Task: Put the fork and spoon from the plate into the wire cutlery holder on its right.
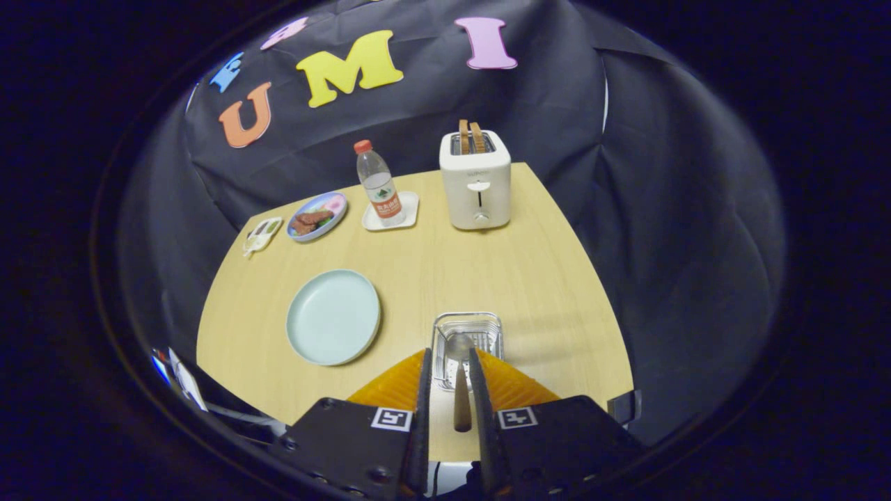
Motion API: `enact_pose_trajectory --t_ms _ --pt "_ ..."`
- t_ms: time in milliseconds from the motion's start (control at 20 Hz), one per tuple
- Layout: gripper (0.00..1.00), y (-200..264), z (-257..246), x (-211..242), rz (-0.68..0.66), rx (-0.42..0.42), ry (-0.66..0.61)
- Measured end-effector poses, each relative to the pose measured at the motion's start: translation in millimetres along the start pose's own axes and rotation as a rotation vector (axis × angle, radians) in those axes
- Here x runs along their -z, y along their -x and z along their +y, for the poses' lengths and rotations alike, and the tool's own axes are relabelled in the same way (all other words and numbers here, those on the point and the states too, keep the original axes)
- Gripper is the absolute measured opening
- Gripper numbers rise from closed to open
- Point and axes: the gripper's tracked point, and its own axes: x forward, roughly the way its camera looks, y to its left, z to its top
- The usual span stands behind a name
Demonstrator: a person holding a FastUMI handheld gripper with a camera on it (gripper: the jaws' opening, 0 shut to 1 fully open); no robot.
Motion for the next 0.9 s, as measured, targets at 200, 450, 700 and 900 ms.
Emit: enact_pose_trajectory --t_ms 200,450,700,900 --pt "0.46 13.8 31.7 -9.8 -0.05 -0.035 0.029" --pt "0.64 67.2 86.7 -51.4 -0.203 -0.085 0.052" --pt "0.85 139.5 127.8 -97.6 -0.442 -0.082 0.11" --pt "0.96 195.9 134.9 -123.8 -0.625 -0.047 0.113"
